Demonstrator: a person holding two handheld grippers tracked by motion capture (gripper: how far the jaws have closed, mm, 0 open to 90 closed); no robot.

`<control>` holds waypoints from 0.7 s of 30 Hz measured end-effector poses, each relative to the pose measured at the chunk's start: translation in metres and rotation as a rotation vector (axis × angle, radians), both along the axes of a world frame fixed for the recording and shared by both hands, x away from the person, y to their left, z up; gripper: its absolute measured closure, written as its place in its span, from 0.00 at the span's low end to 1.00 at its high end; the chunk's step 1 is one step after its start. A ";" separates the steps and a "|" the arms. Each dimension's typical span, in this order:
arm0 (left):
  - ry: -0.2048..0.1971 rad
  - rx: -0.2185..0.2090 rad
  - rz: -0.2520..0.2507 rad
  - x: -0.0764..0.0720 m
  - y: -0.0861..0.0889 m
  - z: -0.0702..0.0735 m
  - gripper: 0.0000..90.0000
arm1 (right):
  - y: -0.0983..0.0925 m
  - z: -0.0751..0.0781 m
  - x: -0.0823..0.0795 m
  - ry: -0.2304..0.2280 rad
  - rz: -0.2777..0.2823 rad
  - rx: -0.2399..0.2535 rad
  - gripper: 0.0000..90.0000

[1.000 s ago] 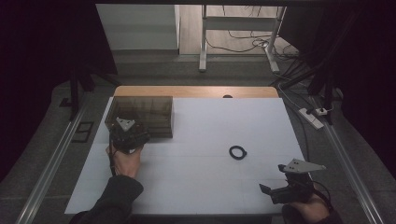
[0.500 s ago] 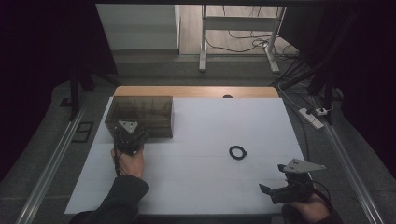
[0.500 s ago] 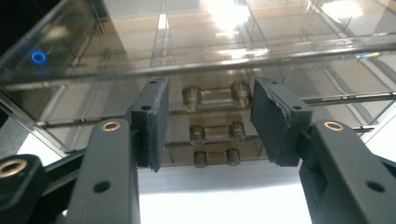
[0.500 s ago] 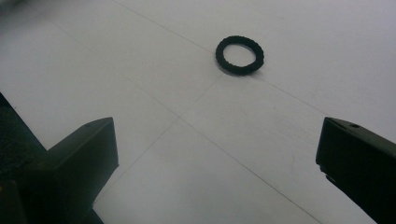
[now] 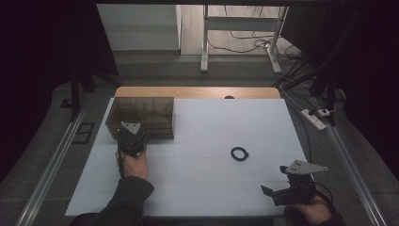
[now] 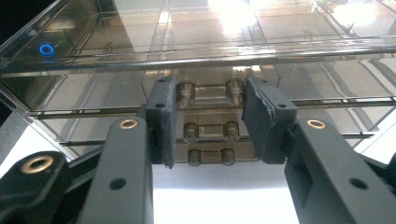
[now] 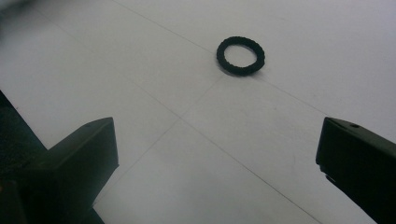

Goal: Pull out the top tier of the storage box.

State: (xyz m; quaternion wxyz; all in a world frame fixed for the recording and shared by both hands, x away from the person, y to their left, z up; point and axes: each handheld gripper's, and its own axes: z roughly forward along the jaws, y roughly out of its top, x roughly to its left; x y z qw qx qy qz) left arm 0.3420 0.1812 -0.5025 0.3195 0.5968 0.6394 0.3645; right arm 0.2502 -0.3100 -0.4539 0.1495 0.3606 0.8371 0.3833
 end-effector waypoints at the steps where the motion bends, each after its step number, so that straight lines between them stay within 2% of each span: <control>1: 0.000 -0.001 -0.001 0.000 0.000 0.000 0.63 | 0.000 0.000 0.000 0.000 0.000 0.000 0.00; 11: 0.004 -0.006 -0.005 -0.005 0.000 0.000 0.63 | 0.000 0.000 0.000 0.000 0.001 0.003 0.00; 21: 0.009 -0.015 -0.005 -0.018 -0.001 0.001 0.63 | 0.000 0.000 0.000 0.000 0.000 0.003 0.00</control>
